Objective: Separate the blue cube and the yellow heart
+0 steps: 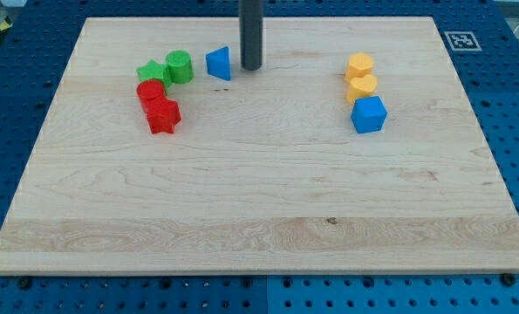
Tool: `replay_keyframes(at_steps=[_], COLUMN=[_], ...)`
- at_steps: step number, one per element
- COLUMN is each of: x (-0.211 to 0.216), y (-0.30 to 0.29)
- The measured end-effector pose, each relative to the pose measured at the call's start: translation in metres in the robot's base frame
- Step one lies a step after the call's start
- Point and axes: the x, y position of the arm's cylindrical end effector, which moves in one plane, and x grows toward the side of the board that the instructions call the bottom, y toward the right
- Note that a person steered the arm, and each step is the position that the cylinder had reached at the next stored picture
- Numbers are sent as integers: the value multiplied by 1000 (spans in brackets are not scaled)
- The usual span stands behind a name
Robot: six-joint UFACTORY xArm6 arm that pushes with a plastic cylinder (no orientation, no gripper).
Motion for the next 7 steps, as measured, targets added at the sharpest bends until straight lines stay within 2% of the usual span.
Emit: replay_keyframes(at_steps=[1,3,5,7], x=[0,0,-56,-48], y=[-26,-24,36,127])
